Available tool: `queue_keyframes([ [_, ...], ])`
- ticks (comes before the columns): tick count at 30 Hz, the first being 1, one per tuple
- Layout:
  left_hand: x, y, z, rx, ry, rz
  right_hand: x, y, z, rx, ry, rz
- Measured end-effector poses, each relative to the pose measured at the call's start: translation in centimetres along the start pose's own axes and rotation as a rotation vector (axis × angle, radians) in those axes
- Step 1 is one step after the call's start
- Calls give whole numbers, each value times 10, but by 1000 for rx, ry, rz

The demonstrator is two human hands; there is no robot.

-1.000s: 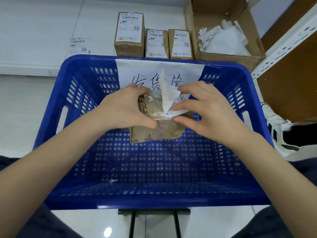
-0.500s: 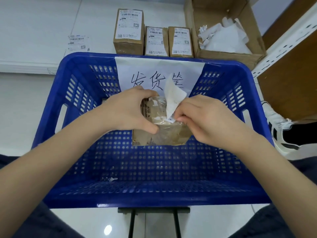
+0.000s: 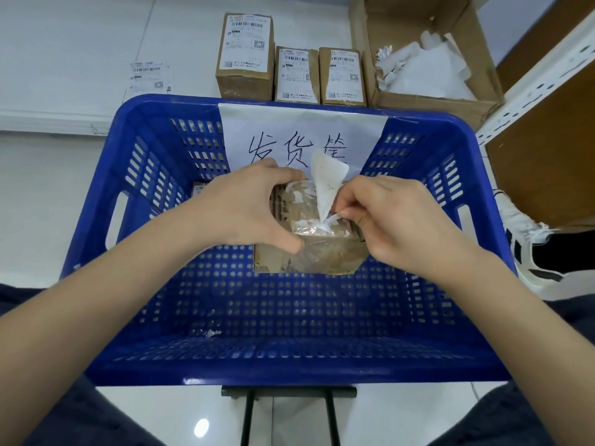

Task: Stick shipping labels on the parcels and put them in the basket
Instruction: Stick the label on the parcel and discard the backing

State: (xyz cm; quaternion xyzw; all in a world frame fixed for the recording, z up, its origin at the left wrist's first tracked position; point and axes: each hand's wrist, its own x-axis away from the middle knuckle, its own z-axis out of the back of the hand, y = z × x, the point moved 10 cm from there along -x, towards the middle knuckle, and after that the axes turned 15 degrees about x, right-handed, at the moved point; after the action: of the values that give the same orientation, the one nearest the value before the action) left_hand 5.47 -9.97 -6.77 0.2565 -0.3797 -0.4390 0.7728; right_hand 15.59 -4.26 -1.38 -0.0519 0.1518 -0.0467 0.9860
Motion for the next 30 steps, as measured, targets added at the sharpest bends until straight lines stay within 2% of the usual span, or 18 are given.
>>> queue_keyframes([
  [6,0,1,2,-24,6,-8,1,7,-1,-74,-75,-90],
  [11,2,0,-2,-82,-1,5,2,4,-3,-175,-182,-42],
  [14,1,2,3,-152,64,-6,3,1,-3,-75,-149,-63],
  [18,2,5,7,-239,133,-10,4,10,-9,-73,-55,-302],
  [23,10,10,15,-306,270,-39,13,32,-17,-372,-28,-604],
  [30,12,13,23,-261,342,-49,16,47,-3,-478,72,-696],
])
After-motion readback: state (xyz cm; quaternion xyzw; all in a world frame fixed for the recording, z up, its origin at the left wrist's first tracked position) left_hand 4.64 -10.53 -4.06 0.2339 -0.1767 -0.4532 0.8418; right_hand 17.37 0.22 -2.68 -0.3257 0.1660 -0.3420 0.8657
